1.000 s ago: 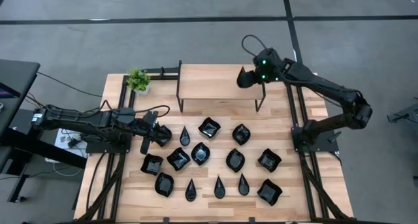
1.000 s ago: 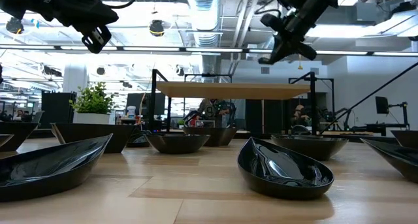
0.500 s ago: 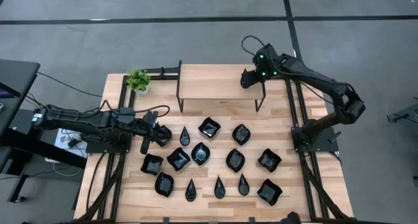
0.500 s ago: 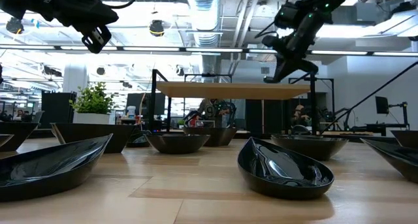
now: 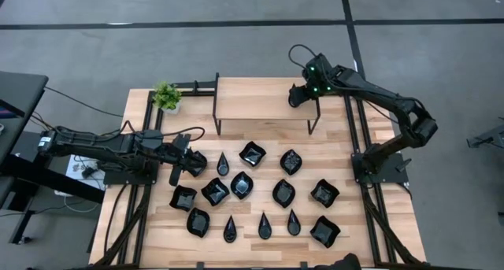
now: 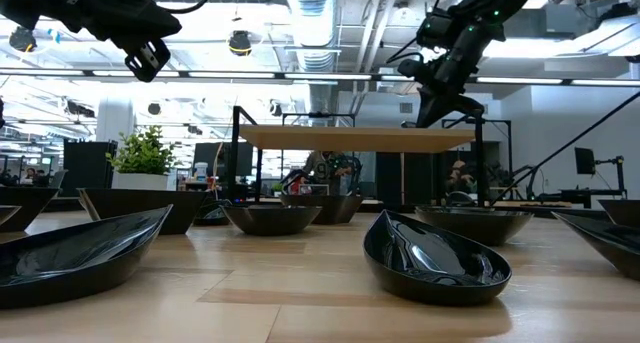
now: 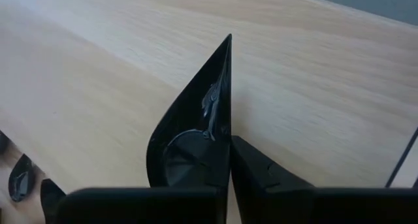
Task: Pick & Place Mini shaped plates
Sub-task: Put the black drop shaped plate on the shelf, then stack the black drop shaped plate on top of the black drop shaped plate on the shelf
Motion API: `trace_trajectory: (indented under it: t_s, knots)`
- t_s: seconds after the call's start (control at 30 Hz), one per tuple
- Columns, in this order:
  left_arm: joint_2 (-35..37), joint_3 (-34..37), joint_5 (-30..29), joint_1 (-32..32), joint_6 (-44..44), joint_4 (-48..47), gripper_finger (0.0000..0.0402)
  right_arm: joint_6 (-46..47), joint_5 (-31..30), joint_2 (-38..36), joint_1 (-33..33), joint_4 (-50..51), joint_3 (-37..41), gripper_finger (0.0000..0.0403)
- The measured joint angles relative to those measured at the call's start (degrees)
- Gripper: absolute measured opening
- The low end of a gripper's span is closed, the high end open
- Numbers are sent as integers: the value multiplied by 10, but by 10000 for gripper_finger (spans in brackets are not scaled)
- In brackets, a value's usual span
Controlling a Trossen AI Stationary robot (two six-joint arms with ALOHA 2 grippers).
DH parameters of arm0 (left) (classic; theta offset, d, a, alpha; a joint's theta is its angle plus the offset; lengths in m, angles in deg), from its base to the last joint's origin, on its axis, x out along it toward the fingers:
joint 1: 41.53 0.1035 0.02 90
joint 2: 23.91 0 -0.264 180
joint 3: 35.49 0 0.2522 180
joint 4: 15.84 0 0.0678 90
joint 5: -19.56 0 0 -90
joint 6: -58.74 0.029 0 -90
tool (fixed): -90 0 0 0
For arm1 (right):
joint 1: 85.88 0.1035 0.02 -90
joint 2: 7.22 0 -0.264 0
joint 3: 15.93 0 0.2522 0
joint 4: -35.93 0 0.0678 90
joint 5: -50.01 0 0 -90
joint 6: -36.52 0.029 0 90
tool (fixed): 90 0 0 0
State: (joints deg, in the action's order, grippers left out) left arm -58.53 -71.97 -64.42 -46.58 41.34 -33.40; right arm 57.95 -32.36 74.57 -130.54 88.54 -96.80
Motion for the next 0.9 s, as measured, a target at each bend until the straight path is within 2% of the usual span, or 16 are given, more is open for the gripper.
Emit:
trace_trajectory:
  t_s: [0.4,0.9]
  knots:
    - [0,0,0,0,0,0,19,-6,-2,0,0,-2,0,12]
    - [0,0,0,0,0,0,19,-5,-2,0,0,-2,0,51]
